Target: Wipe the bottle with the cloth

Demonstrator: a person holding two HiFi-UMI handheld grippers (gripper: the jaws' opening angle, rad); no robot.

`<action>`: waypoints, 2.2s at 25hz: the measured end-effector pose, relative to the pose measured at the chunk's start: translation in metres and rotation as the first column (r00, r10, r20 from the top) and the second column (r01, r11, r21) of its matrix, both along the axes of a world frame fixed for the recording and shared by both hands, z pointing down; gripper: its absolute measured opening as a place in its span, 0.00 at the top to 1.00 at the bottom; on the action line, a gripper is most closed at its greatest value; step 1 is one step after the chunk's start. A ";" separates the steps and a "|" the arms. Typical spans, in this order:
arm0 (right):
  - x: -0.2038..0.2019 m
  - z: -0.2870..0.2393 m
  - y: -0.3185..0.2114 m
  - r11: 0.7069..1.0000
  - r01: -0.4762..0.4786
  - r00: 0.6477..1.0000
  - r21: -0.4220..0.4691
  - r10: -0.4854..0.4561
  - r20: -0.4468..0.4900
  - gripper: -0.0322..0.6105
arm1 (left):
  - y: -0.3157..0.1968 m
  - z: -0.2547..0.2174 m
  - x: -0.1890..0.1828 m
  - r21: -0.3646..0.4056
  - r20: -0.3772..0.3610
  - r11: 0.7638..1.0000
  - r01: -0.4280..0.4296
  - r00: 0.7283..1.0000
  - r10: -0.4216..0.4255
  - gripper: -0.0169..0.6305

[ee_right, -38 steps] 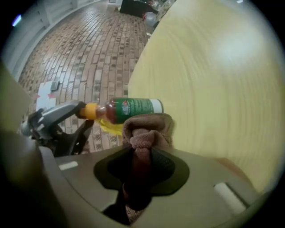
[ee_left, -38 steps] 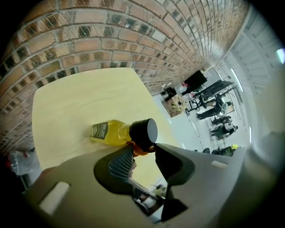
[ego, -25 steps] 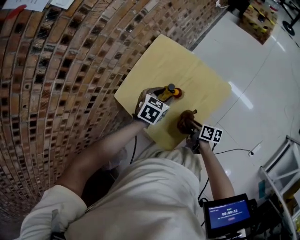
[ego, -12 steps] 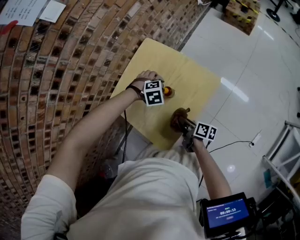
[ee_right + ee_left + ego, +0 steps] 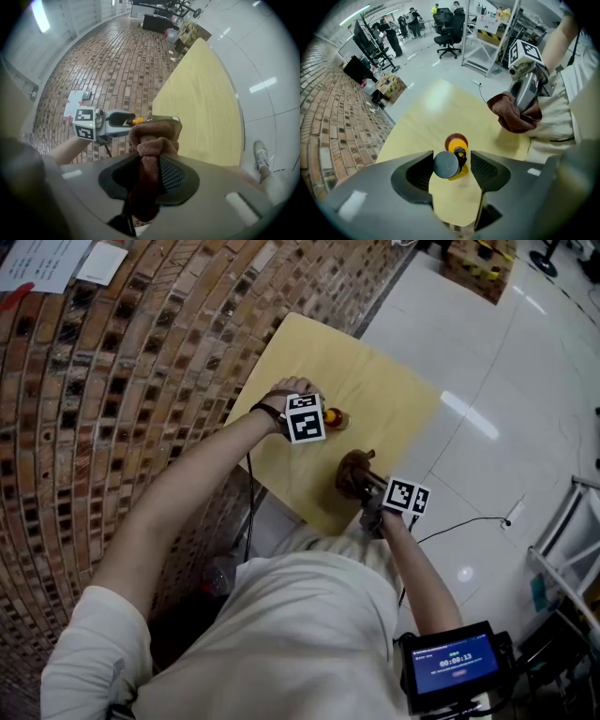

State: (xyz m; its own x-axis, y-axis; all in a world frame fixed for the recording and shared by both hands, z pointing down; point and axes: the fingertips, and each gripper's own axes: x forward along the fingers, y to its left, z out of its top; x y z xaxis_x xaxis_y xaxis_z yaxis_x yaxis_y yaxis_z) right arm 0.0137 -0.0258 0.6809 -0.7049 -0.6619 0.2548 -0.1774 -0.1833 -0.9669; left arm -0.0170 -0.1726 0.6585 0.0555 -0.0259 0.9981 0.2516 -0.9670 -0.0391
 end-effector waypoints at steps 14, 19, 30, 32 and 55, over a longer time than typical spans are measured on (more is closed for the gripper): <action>0.000 0.009 0.005 1.000 -0.004 1.000 -0.026 0.003 -0.006 0.79 | -0.010 -0.009 -0.007 0.118 -0.098 0.988 0.096 0.992 -0.085 0.67; -0.002 0.007 0.001 1.000 0.002 1.000 -0.015 -0.002 -0.011 0.79 | -0.010 -0.022 -0.022 0.109 -0.298 0.914 0.390 0.890 -0.344 0.68; -0.039 -0.011 -0.041 0.990 0.109 0.994 0.089 -0.107 -0.031 0.79 | 0.026 -0.028 -0.088 -0.017 -0.539 0.564 0.826 0.467 -0.701 0.69; -0.050 -0.010 -0.044 0.986 0.142 0.990 0.093 -0.139 -0.037 0.79 | 0.034 -0.027 -0.098 -0.029 -0.543 0.545 0.838 0.445 -0.712 0.69; -0.087 -0.024 -0.101 0.965 0.094 0.988 0.244 -0.060 -0.144 0.80 | 0.043 -0.023 -0.105 -0.095 -0.460 0.524 0.846 0.430 -0.777 0.70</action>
